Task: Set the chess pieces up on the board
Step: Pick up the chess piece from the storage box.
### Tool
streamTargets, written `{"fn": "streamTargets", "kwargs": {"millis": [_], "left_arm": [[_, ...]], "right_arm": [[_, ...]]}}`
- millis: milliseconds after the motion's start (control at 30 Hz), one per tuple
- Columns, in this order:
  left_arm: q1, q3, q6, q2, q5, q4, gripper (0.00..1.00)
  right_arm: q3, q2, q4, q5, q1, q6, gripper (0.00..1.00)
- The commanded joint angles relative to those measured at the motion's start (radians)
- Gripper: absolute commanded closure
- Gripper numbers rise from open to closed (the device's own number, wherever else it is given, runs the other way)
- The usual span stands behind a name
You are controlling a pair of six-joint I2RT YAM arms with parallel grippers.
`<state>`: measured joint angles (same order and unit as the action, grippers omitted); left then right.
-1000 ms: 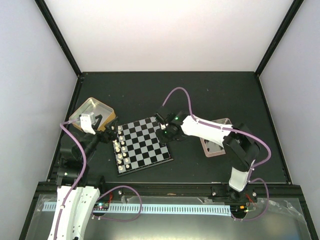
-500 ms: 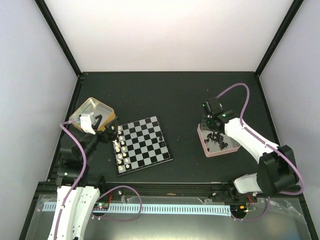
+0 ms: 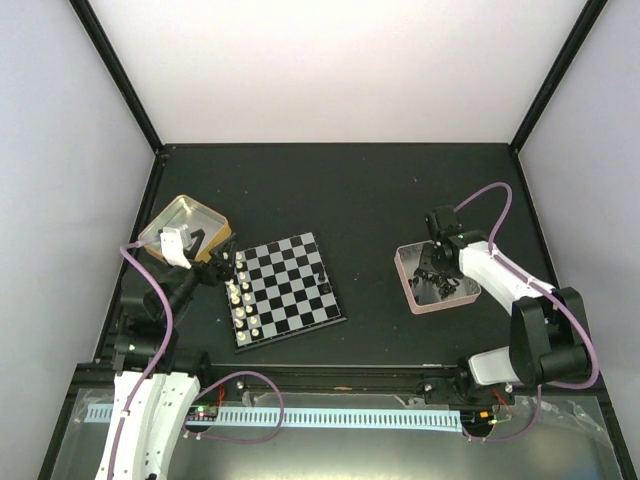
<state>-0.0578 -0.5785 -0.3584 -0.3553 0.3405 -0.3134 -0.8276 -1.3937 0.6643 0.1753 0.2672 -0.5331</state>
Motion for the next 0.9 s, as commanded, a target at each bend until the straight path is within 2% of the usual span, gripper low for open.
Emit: {"fn": "streamTargets", "kwargs": {"millis": [0, 300, 467, 633, 867], "left_arm": [[0.009, -0.014, 0.015, -0.007, -0.005, 0.007, 0.01], [0.009, -0.014, 0.015, -0.007, -0.006, 0.007, 0.01], [0.009, -0.014, 0.015, -0.005, -0.006, 0.007, 0.01], [0.01, -0.015, 0.015, 0.0, -0.007, 0.006, 0.01], [0.009, -0.014, 0.012, 0.017, 0.0, 0.006, 0.01]], "right_arm": [[0.02, -0.013, -0.024, -0.012, -0.014, 0.01, 0.8], [0.042, -0.048, -0.026, -0.044, -0.014, 0.009, 0.83], [0.039, -0.041, -0.026, -0.03, -0.014, 0.015, 0.92], [0.013, 0.009, 0.007, -0.007, -0.014, 0.022, 0.96], [-0.079, 0.109, 0.059, -0.088, 0.023, 0.027, 0.96]]}}
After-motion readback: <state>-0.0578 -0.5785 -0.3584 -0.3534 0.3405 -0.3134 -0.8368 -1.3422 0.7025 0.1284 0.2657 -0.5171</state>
